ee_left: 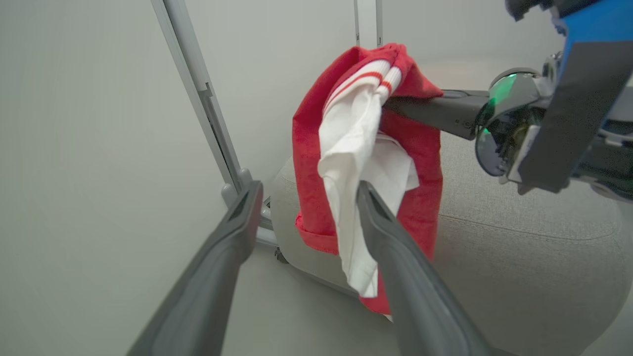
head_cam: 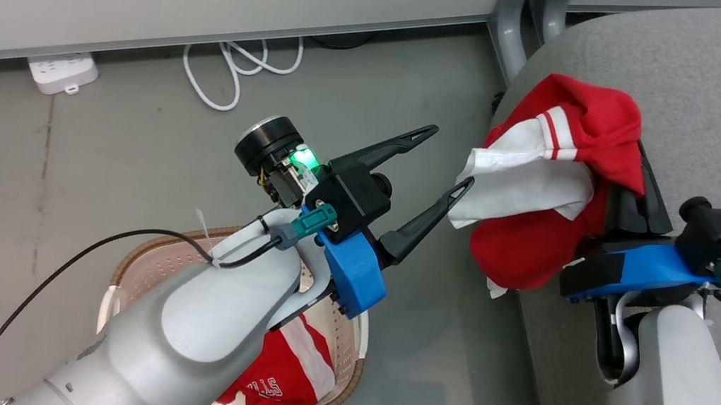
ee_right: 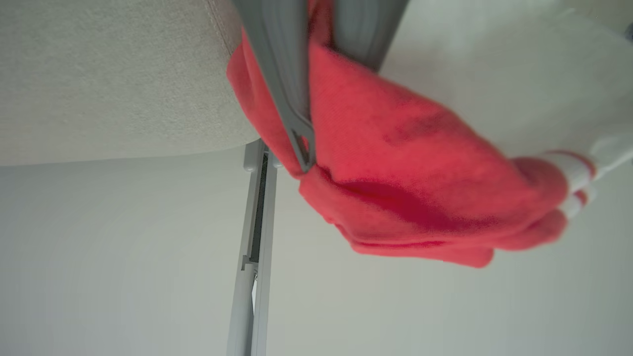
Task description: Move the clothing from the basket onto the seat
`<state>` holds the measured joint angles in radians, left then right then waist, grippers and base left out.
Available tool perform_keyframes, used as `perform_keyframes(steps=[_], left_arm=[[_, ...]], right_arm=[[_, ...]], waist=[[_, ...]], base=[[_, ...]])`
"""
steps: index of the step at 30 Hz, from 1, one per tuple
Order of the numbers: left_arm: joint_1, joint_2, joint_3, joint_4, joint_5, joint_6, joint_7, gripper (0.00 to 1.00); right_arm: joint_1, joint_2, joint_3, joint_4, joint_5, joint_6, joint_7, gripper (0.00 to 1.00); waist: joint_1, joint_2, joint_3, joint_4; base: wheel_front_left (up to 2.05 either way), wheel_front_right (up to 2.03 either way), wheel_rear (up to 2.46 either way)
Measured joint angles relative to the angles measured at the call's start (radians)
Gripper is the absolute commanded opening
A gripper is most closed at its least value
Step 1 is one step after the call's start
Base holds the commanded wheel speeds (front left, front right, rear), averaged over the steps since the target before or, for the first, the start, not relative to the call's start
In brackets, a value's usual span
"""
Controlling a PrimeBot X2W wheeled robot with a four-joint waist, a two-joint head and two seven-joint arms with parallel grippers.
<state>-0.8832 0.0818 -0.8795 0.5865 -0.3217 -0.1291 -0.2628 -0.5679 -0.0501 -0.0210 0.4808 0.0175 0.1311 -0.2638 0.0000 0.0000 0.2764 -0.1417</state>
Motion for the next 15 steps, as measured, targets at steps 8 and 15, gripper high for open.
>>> perform_keyframes(steps=[8,15], left_arm=[[0.002,0.007,-0.035,-0.010,0.000,0.000,0.000,1.00],[0.008,0.017,-0.072,-0.012,-0.010,0.000,0.000,1.00]], right_arm=[[0.054,0.000,-0.099,-0.065,-0.010,0.000,0.000,0.00],[0.108,0.000,-0.159,-0.108,-0.005,0.000,0.000,0.00]], waist=[[0.0000,0.0000,0.028,-0.088],[0.0000,0.0000,0.053,-0.168]], base=[[0.00,0.00,0.00],[0.00,0.00,0.00]])
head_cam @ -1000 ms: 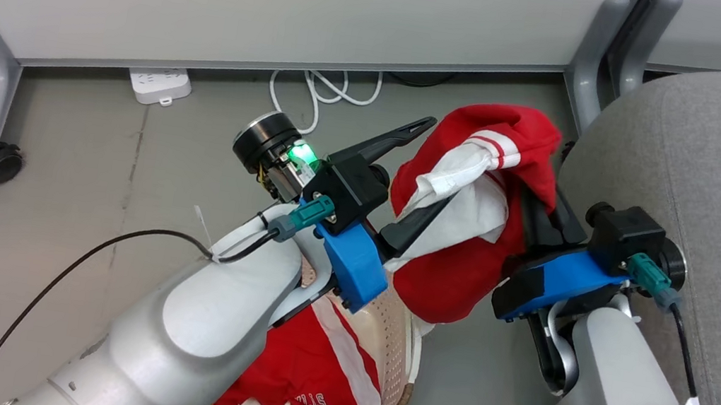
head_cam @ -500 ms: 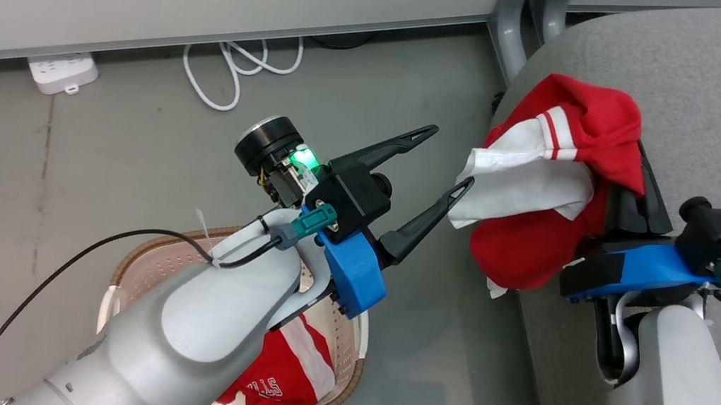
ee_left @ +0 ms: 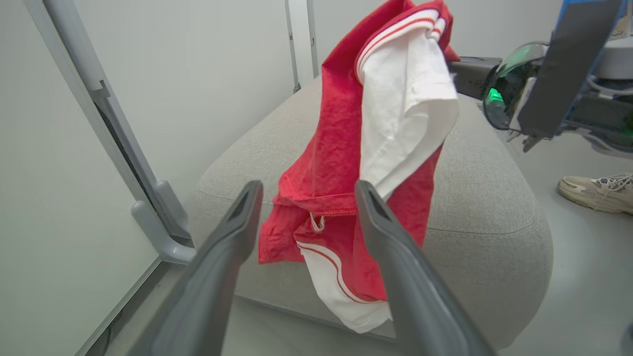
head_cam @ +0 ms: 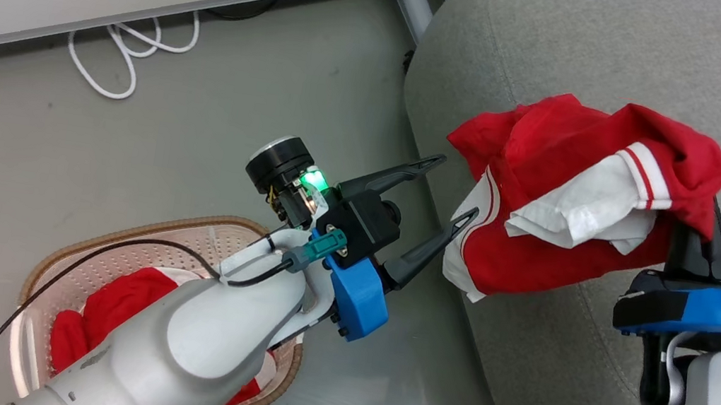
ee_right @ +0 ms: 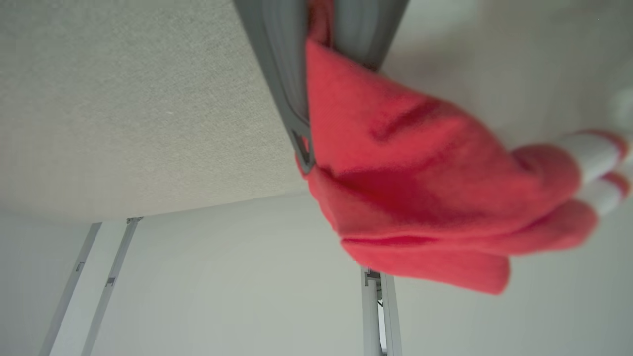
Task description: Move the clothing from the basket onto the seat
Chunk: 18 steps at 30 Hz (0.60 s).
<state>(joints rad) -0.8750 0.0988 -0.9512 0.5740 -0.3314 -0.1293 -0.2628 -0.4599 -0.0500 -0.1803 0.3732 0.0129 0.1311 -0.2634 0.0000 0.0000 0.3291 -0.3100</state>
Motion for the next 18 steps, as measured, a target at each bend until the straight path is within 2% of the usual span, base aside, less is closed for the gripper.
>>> perform_keyframes(steps=[9,18], left_arm=[[0.001,0.009,-0.041,-0.004,-0.011,-0.001,0.000,1.00],[0.001,0.013,-0.056,-0.005,-0.021,-0.001,0.000,1.00]], right_arm=[[0.061,0.000,-0.048,-0.031,0.030,0.000,0.000,0.00],[0.082,0.000,-0.050,-0.051,0.053,0.000,0.000,0.00]], waist=[[0.0000,0.0000,0.034,-0.074],[0.0000,0.0000,0.058,-0.094]], base=[[0.00,0.00,0.00],[0.00,0.00,0.00]])
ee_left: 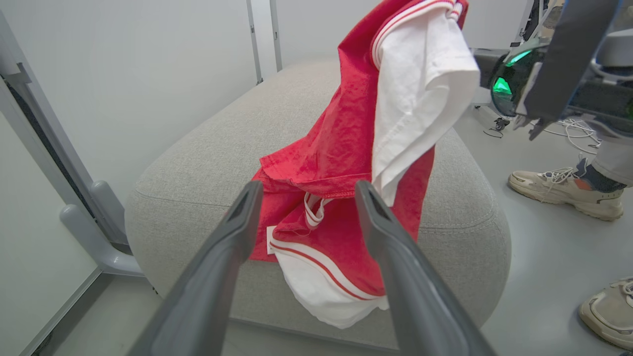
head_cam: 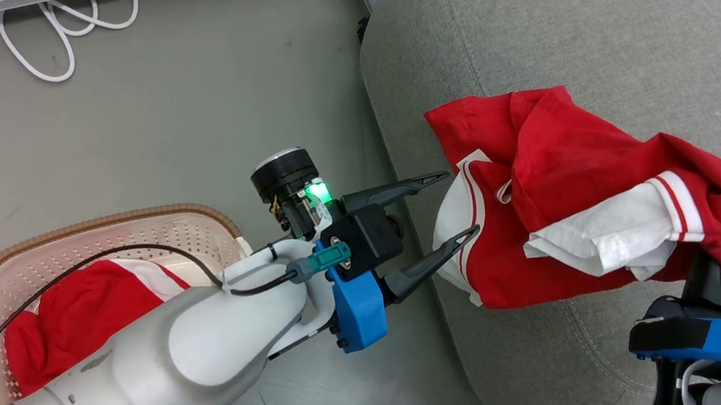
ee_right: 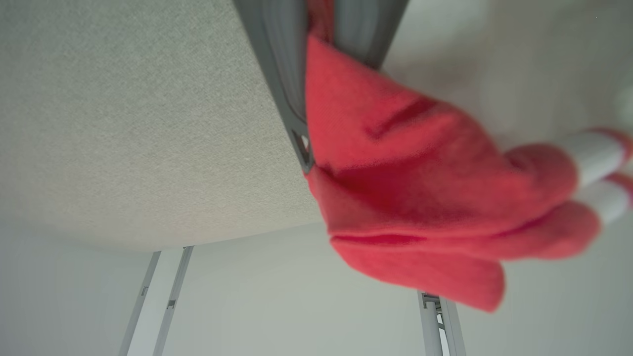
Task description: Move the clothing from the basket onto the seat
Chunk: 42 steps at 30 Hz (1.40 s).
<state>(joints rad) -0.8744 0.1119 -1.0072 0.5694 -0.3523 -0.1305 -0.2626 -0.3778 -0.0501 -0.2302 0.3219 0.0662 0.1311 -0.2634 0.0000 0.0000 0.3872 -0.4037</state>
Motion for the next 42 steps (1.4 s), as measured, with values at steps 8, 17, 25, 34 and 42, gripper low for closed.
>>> perform_keyframes(steps=[8,17,25,34,42], left_arm=[[-0.006,0.012,0.011,-0.018,-0.005,0.010,0.000,1.00],[-0.045,0.046,0.033,-0.072,0.011,0.028,0.000,1.00],[-0.116,0.094,0.042,-0.127,0.032,0.031,0.016,1.00],[-0.182,0.148,0.051,-0.196,0.054,0.032,0.053,1.00],[-0.220,0.170,0.052,-0.235,0.064,0.032,0.071,1.00]], right_arm=[[-0.023,0.000,0.009,-0.054,-0.012,0.000,0.000,0.00],[-0.229,0.000,-0.025,-0.161,-0.073,0.000,0.000,0.00],[-0.484,-0.117,-0.148,-0.226,-0.082,0.000,0.000,0.00],[-0.688,-0.319,-0.274,-0.140,-0.035,0.000,-0.001,0.00],[-0.725,-0.344,-0.299,0.062,-0.073,0.000,-0.001,0.00]], waist=[[0.0000,0.0000,0.018,0.007],[0.0000,0.0000,0.095,0.023],[0.0001,0.0000,0.226,0.045],[0.0002,0.0000,0.394,0.065],[0.0003,0.0000,0.515,0.085]], base=[[0.00,0.00,0.00],[0.00,0.00,0.00],[0.00,0.00,0.00],[0.00,0.00,0.00],[0.00,0.00,0.00]])
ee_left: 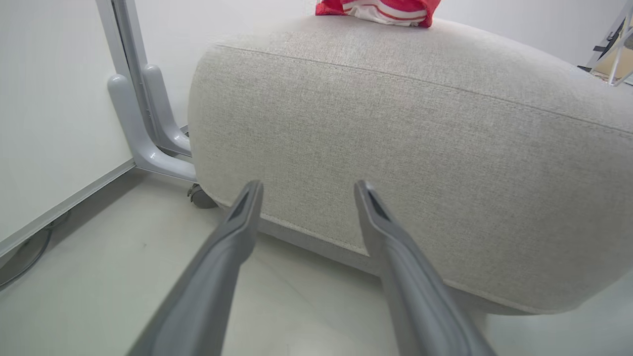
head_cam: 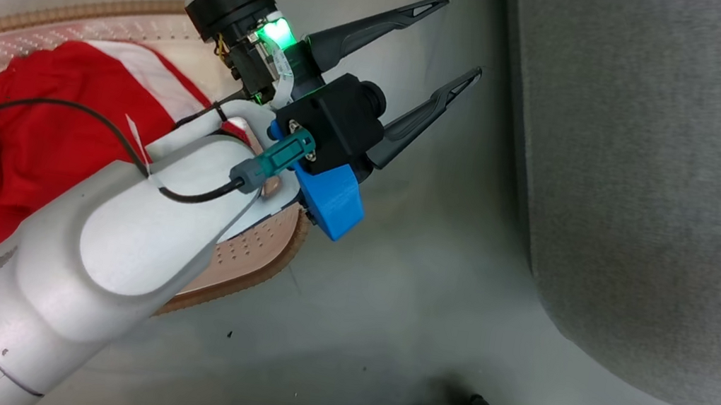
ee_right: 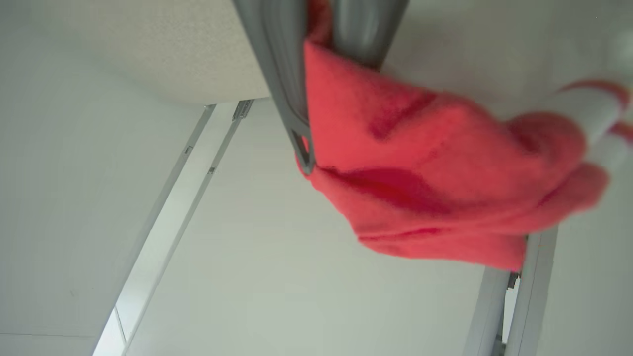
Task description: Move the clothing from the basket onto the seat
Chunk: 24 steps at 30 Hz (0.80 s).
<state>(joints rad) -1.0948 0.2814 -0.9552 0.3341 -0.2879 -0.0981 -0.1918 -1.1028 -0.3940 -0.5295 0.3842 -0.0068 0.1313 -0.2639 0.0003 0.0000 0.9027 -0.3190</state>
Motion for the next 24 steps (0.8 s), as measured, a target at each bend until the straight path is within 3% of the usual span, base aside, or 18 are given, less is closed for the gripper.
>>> perform_keyframes(steps=[10,15,16,17,24], left_arm=[[-0.010,0.015,-0.006,-0.012,0.000,0.008,0.002,1.00],[-0.011,0.017,-0.009,-0.013,-0.002,0.012,0.002,1.00],[-0.011,0.018,-0.010,-0.013,-0.002,0.012,0.002,1.00],[-0.011,0.018,-0.010,-0.012,-0.003,0.012,0.000,1.00],[0.003,0.012,-0.011,0.005,-0.020,0.024,-0.023,1.00]], right_arm=[[0.076,0.103,-0.028,0.143,-0.058,0.000,0.000,0.00],[0.106,0.117,-0.029,0.185,-0.072,0.000,0.000,0.00],[0.110,0.117,-0.028,0.188,-0.072,0.000,0.000,0.34],[0.114,0.118,-0.028,0.188,-0.072,0.000,0.000,0.98],[0.201,0.128,-0.018,0.122,-0.070,0.000,0.000,1.00]], waist=[[-0.0001,0.0000,0.042,0.026],[-0.0001,0.0000,0.032,0.029],[-0.0001,0.0000,0.028,0.029],[-0.0001,0.0000,0.023,0.030],[-0.0002,0.0000,-0.032,0.038]], base=[[0.00,0.00,0.00],[0.00,0.00,0.00],[0.00,0.00,0.00],[0.00,0.00,0.00],[0.00,0.00,0.00]])
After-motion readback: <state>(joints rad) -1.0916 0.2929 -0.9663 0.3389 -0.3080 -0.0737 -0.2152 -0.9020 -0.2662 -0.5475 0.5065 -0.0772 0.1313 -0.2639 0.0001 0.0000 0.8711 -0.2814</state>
